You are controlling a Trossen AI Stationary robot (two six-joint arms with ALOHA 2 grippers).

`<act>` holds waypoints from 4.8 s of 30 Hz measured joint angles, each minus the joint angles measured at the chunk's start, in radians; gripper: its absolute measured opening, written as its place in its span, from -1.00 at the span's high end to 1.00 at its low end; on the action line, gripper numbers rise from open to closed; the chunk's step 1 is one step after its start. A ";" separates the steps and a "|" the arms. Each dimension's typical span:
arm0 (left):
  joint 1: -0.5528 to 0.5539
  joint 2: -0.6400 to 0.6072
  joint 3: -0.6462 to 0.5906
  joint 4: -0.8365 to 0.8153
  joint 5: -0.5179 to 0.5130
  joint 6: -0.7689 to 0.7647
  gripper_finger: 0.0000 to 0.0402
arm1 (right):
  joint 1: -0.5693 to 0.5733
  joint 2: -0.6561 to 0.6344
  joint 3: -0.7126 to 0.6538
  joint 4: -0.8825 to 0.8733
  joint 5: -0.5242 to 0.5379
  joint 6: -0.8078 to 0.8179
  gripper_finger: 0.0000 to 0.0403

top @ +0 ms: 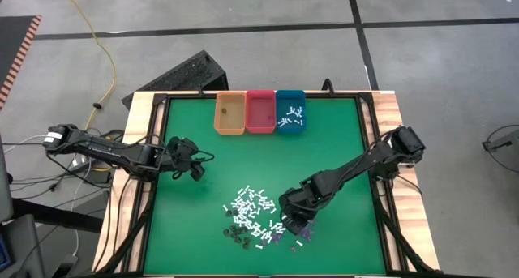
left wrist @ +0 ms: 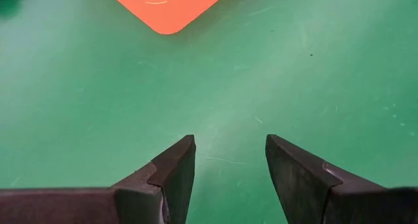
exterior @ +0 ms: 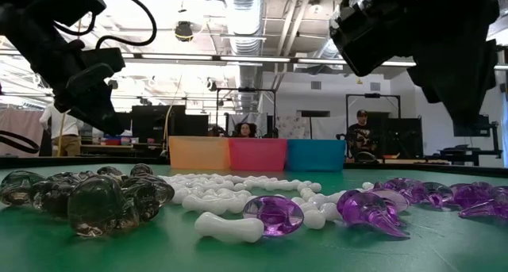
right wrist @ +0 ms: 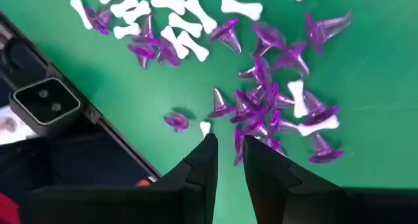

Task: Sort Halloween decoration
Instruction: Put the white bone toy into the blue bin

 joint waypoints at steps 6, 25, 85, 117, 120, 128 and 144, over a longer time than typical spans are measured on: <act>0.000 0.000 0.000 0.005 0.000 0.000 0.11 | 0.042 -0.002 0.000 -0.120 0.006 -0.099 0.49; 0.000 0.000 0.000 0.005 0.000 0.000 0.11 | 0.013 -0.002 0.000 -0.038 0.330 -0.269 0.49; 0.000 0.000 0.000 0.005 -0.050 0.035 0.11 | -0.086 0.080 0.006 0.052 0.275 -1.506 0.04; 0.000 0.000 0.000 0.005 -0.050 0.039 0.11 | -0.052 0.145 0.007 0.059 0.319 -1.620 0.13; 0.000 0.000 0.000 0.003 -0.050 0.039 0.11 | -0.041 0.170 0.021 0.052 0.323 -1.640 0.13; 0.001 0.000 0.000 0.001 -0.051 0.044 0.11 | -0.034 0.183 0.064 -0.005 0.338 -1.650 0.19; 0.001 0.000 0.000 0.000 -0.053 0.063 0.11 | -0.041 0.185 0.083 -0.032 0.319 -1.587 0.84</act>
